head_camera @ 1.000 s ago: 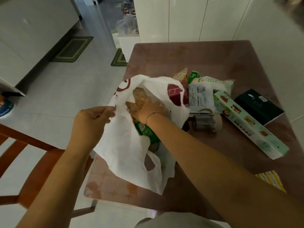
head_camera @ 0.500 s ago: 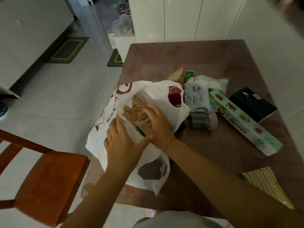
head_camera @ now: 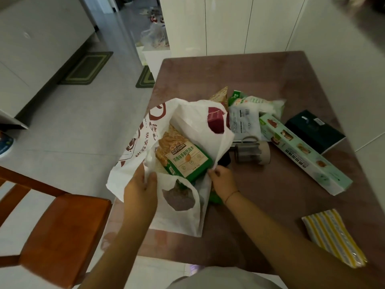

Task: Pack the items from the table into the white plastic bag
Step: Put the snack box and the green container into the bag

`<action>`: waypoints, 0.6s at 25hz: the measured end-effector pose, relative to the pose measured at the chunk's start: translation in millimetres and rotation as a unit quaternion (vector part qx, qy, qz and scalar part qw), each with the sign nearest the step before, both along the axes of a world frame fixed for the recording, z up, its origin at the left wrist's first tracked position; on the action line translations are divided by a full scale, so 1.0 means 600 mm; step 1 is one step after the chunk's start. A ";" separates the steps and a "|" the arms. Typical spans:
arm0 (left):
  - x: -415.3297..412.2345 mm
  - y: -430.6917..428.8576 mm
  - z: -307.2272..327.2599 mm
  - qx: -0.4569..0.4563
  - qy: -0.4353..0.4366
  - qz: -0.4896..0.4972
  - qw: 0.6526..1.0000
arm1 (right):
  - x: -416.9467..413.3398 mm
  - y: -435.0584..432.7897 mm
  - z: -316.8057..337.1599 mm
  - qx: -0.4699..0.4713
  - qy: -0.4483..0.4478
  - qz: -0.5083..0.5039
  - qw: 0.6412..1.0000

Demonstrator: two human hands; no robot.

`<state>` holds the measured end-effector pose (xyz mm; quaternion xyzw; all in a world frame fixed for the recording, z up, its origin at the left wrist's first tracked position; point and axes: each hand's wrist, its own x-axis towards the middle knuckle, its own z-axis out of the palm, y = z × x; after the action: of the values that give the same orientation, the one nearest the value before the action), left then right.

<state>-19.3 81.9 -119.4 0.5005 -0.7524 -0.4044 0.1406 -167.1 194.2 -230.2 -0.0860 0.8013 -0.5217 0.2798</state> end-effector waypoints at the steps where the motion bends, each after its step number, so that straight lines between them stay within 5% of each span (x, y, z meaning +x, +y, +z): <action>1: 0.002 -0.003 0.015 0.014 0.035 0.000 0.999 | -0.010 -0.002 0.020 -0.018 0.028 -0.014 0.999; 8: 0.021 0.002 0.095 0.022 0.223 0.020 0.974 | -0.086 0.014 0.190 -0.159 0.213 -0.028 0.963; 12: 0.057 -0.001 0.083 0.075 0.199 0.060 0.975 | -0.068 0.016 0.164 -0.176 0.092 0.026 0.980; 15: 0.046 -0.035 0.090 0.004 0.118 0.045 0.992 | -0.059 0.010 0.139 -0.190 0.023 0.049 0.980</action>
<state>8.3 61.2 -65.3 0.4831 -0.7058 -0.4571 0.2440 -202.8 200.5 -147.0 -0.1888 0.6887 -0.6479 0.2651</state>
